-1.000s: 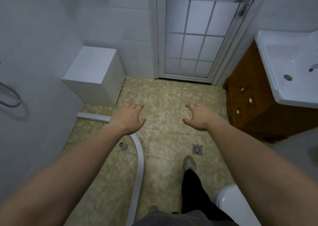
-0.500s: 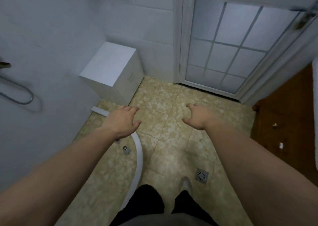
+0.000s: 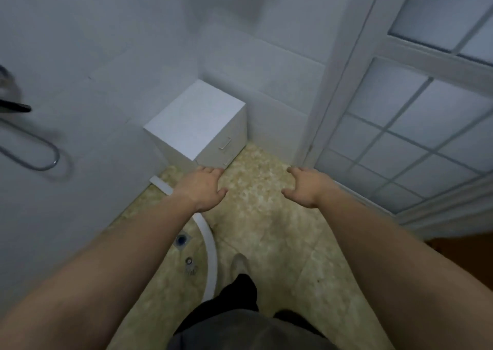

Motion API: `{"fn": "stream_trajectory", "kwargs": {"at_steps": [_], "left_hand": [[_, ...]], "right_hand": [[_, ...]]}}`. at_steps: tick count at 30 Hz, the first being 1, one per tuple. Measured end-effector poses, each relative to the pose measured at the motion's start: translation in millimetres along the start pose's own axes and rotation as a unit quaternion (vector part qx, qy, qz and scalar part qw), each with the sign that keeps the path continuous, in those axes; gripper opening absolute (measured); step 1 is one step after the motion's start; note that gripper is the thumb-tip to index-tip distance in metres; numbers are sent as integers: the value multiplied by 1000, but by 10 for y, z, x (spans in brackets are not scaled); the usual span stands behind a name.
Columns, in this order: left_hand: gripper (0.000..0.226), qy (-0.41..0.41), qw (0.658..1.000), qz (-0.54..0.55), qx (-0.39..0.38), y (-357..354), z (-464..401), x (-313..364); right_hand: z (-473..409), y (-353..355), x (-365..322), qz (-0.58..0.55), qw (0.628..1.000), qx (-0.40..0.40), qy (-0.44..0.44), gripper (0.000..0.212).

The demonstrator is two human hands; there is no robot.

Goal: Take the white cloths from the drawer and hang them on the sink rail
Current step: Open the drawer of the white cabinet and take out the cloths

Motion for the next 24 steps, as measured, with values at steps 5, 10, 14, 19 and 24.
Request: {"fn": "stream_trajectory", "kwargs": {"at_steps": [5, 10, 14, 19, 24], "left_hand": [[65, 33, 999, 17, 11, 366, -721, -513], [64, 72, 997, 11, 16, 662, -1360, -792], [62, 118, 992, 30, 16, 760, -1789, -847], [61, 227, 972, 52, 1, 851, -2287, -863], [62, 260, 961, 88, 18, 864, -2658, -485]], "right_hand": [[-844, 642, -275, -3, 999, 17, 45, 75], [-1627, 1134, -459, 27, 994, 12, 106, 76], [-2313, 1386, -414, 45, 987, 1, 155, 76], [-3097, 1651, -228, 62, 970, -21, 235, 77], [-3729, 1749, 53, 100, 954, -77, 272, 79]]}}
Point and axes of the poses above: each hand's wrist, its own z-axis away from the middle knuckle, its own y-axis out of the back of the hand, x = y × z, the point moved 3 cm from there along -z, towards the middle knuckle, and after that the axes turned 1 degree about y, right-handed, at the moved point
